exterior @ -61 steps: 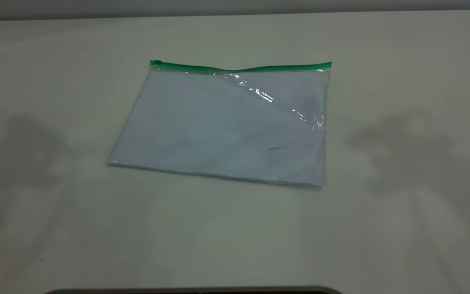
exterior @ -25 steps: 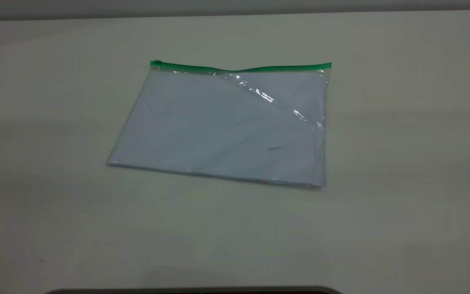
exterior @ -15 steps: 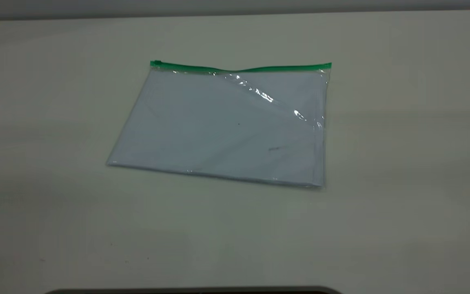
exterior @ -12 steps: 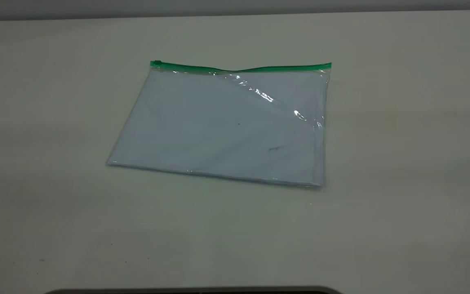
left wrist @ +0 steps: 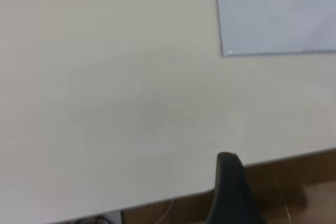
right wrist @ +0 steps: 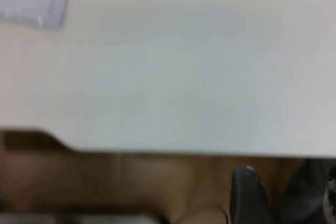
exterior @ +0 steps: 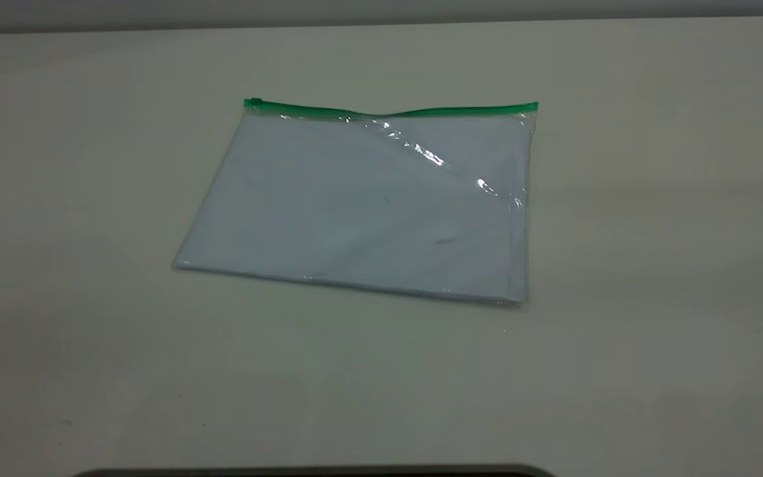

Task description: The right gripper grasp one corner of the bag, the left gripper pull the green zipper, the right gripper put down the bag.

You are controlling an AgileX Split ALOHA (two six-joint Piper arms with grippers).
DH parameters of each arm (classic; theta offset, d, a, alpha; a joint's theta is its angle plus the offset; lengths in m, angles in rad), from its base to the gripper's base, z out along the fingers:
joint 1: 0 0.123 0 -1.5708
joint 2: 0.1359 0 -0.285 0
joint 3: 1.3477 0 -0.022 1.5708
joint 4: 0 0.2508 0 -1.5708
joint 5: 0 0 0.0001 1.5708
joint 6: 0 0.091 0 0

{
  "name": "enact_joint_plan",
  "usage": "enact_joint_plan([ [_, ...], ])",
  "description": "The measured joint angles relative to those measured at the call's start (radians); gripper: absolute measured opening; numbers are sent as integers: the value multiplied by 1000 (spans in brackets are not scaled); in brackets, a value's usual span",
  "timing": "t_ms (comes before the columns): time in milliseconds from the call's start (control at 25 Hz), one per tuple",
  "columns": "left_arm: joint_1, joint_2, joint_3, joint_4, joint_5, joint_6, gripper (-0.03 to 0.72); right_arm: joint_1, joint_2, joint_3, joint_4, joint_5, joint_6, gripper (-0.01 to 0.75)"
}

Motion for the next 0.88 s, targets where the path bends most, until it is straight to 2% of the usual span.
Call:
enact_joint_plan([
  [200, 0, -34, 0, 0, 1, -2, 546, -77, -247, 0, 0, 10, 0, 380],
  [360, 0, -34, 0, -1, 1, -2, 546, -93, -378, 0, -1, 16, 0, 371],
  [880, 0, -34, 0, -3, 1, -2, 546, -94, -386, 0, -1, 22, 0, 359],
])
